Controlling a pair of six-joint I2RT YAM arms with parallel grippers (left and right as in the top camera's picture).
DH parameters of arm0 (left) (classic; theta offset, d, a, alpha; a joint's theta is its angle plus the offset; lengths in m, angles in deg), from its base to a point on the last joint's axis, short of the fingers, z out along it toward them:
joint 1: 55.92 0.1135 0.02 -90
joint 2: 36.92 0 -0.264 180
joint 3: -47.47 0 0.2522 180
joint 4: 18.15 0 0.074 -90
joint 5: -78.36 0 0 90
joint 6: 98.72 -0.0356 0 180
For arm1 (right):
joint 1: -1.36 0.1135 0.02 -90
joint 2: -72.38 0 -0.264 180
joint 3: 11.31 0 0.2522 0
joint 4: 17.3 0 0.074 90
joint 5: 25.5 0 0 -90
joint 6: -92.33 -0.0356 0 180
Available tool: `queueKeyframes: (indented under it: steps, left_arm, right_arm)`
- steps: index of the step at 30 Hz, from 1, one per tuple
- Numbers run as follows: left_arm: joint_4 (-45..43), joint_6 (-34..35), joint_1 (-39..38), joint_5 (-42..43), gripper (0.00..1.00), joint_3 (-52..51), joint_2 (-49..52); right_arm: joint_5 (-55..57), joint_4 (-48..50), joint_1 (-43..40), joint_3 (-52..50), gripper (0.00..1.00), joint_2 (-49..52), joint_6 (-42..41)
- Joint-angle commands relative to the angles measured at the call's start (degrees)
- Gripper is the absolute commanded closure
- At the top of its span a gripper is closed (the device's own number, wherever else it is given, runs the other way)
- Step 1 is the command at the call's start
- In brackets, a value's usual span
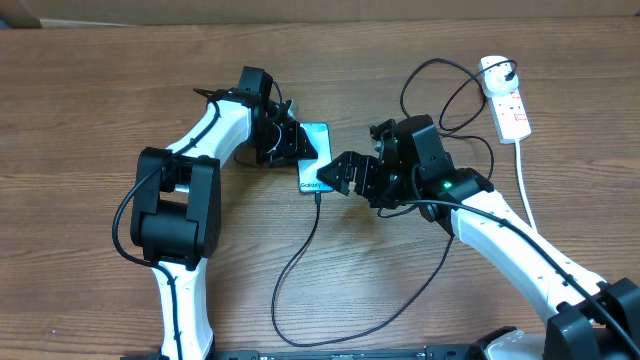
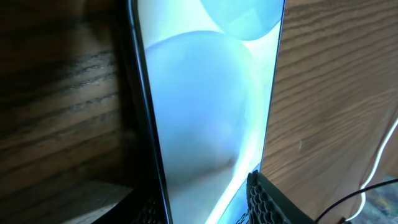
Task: Plug charger to phone and switch on socket
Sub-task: 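Lower the phone flat onto the table with the left gripper and release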
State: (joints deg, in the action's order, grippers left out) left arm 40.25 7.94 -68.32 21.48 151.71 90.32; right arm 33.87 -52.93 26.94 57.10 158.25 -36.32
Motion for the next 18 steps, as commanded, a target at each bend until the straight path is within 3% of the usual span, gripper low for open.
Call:
queueKeyframes:
  steps: [1,10,18]
  left_arm:
    - [0.94,-1.68,0.04,-5.18,0.57,-0.31,-0.48]
    - [2.32,-1.7,2.58,-5.25,0.6,-0.26,-3.06]
    - [5.57,-1.75,4.57,-7.63,0.62,-0.26,-14.03]
  right_arm:
    - [3.69,-0.79,-0.11,0.55,0.0,-0.68,1.27]
    - [5.46,-1.53,-0.11,0.55,0.0,-0.68,3.28]
    - [6.62,-4.0,-0.28,0.81,0.0,-0.7,3.41]
